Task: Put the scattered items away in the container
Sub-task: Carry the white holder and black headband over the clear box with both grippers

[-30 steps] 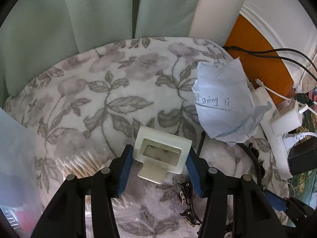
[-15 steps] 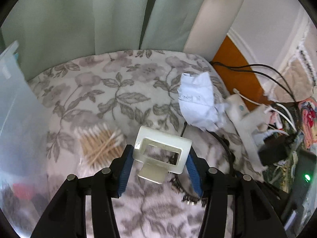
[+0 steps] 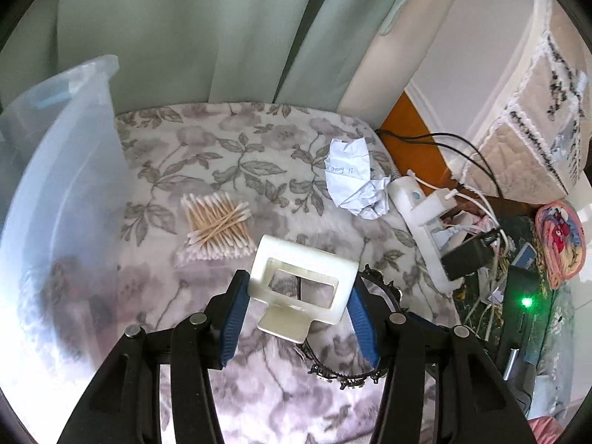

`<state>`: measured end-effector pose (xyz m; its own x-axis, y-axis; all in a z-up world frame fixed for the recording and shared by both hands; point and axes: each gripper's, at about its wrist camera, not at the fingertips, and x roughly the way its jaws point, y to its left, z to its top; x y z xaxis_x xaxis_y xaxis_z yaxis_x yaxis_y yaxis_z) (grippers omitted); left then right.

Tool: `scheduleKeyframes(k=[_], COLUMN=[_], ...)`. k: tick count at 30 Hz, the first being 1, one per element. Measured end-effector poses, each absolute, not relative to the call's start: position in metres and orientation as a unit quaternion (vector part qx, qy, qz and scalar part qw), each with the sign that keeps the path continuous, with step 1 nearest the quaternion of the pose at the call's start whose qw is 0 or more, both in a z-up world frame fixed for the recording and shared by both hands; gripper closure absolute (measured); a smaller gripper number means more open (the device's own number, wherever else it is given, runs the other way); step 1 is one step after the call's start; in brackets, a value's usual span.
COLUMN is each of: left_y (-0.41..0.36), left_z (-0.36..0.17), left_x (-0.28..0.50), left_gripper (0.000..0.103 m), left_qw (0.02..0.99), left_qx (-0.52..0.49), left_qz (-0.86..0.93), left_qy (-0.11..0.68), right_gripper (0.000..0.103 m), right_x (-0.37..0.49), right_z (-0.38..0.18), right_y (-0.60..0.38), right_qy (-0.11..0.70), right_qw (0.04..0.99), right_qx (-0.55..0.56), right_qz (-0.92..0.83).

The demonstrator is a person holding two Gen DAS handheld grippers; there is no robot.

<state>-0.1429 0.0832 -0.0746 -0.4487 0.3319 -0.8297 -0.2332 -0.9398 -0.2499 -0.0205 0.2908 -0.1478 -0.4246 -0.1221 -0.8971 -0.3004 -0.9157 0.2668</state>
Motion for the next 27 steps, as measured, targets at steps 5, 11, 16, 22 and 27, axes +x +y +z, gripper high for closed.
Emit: scheduleKeyframes(k=[5,11,16,22,27], left_y=[0.073,0.058,0.041,0.019,-0.001], left_z=[-0.061,-0.040,-0.020,-0.001,0.014], left_x=[-0.129,-0.113,-0.101,-0.087,-0.078], left_gripper=[0.049,0.049,0.049,0.049,0.049], left_qw=[0.164,0.163,0.163,0.152,0.144], left_qx=[-0.486,-0.462,-0.435,-0.404,-0.381], left_qz=[0.856,0.869,0.882,0.898,0.908], left_qy=[-0.058,-0.071,-0.084,-0.088,-0.097], right_gripper=[0.087,0.087,0.087,0.087,0.087], right_x=[-0.039,-0.062,-0.057,-0.046,-0.043], right_z=[-0.138,-0.116,-0.087,-0.042,-0.013], right_y=[0.289,0.270,0.258,0.244,0.220], right_qy=[0.183,0.175,0.172,0.158,0.140], right_qw=[0.044,0.038,0.029,0.017,-0.003], right_qx=[-0.513,-0.479,-0.447,-0.403,-0.382], right_qz=[0.837,0.859,0.877,0.901,0.914])
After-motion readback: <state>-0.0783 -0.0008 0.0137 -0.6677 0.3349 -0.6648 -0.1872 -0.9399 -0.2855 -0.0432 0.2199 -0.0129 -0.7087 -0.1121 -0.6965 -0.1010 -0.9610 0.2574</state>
